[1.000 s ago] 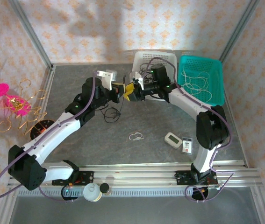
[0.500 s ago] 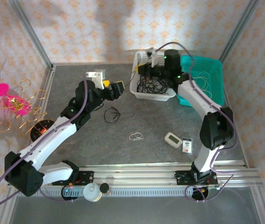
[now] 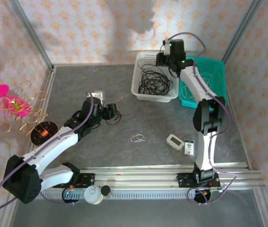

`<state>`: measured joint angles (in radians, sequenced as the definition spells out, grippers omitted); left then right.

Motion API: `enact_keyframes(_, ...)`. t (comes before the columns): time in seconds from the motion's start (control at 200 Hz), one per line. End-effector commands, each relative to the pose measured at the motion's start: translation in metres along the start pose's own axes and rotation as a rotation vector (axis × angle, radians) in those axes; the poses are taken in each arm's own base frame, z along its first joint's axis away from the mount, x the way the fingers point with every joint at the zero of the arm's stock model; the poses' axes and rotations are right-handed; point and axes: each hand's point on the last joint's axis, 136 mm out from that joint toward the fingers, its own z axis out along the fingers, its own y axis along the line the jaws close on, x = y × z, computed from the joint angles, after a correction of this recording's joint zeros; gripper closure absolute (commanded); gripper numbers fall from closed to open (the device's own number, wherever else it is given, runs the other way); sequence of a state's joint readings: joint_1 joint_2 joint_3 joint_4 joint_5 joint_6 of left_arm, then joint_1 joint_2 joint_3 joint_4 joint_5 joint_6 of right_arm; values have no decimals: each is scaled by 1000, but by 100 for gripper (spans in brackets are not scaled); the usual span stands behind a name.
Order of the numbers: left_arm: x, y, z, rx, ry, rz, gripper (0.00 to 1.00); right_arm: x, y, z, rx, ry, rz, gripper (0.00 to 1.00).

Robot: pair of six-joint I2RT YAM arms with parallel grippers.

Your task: Untangle the cables

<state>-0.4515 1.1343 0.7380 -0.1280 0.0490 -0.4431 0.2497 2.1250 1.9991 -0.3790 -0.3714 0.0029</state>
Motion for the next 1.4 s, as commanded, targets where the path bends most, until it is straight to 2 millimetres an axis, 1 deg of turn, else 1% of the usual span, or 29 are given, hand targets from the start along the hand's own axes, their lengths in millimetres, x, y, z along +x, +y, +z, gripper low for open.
enact_keyframes(0.0, 31, 41, 12, -191, 69, -49, 35, 40, -18, 18, 71, 118, 8, 98)
enact_keyframes(0.025, 37, 47, 15, -221, 87, -54, 36, 43, -19, 20, 71, 122, 10, 92)
enact_keyframes(0.065, 46, 55, 21, -266, 117, -61, 38, 45, -21, 20, 84, 119, 13, 78)
enact_keyframes(0.09, 52, 59, 24, -287, 140, -66, 39, 44, -22, 19, 92, 112, 12, 74)
enact_keyframes(0.135, 62, 64, 30, -318, 179, -69, 39, 40, -22, 14, 97, 98, 7, 68)
enact_keyframes(0.185, 72, 72, 34, -362, 198, -117, 39, 33, -21, 4, 104, 74, 2, 63)
enact_keyframes(0.23, 79, 77, 36, -385, 204, -144, 38, 26, -19, -8, 110, 50, -5, 60)
enact_keyframes(0.275, 84, 79, 38, -385, 201, -176, 36, 19, -16, -21, 111, 18, -10, 57)
enact_keyframes(0.385, 95, 75, 47, -350, 213, -238, 36, 7, -7, -55, 95, -61, -5, 55)
enact_keyframes(0.511, 105, 72, 60, -337, 239, -285, 39, 9, 4, -82, 55, -110, 3, 55)
enact_keyframes(0.631, 108, 77, 71, -375, 232, -322, 45, 19, 11, -94, 37, -111, 5, 56)
enact_keyframes(0.741, 105, 75, 83, -387, 227, -336, 48, 32, 15, -95, 22, -87, -2, 57)
enact_keyframes(0.786, 104, 74, 88, -393, 229, -335, 52, 37, 16, -95, 16, -76, -4, 57)
enact_keyframes(0.826, 104, 76, 90, -407, 229, -336, 57, 41, 17, -95, 13, -67, -4, 57)
enact_keyframes(0.886, 104, 79, 91, -430, 223, -336, 74, 44, 17, -96, 9, -61, -1, 57)
enact_keyframes(0.926, 103, 80, 91, -435, 213, -336, 82, 45, 19, -97, 1, -62, -2, 57)
enact_keyframes(0.986, 98, 82, 88, -446, 192, -334, 91, 43, 20, -101, -3, -73, 1, 57)
enact_keyframes(1.046, 89, 84, 83, -457, 153, -329, 100, 41, 24, -106, -15, -87, 5, 57)
enact_keyframes(1.166, 56, 76, 64, -405, 6, -306, 100, 35, 41, -123, -92, -149, 20, 60)
enact_keyframes(1.231, 35, 66, 51, -354, -72, -274, 100, 36, 50, -133, -120, -208, 93, 60)
enact_keyframes(1.286, 20, 57, 40, -311, -114, -232, 100, 46, 61, -138, -193, -211, 188, 58)
enact_keyframes(1.316, 12, 51, 34, -288, -133, -206, 100, 52, 71, -140, -253, -190, 221, 58)
enact_keyframes(1.391, -2, 41, 19, -243, -172, -149, 100, 78, 107, -142, -434, -88, 264, 61)
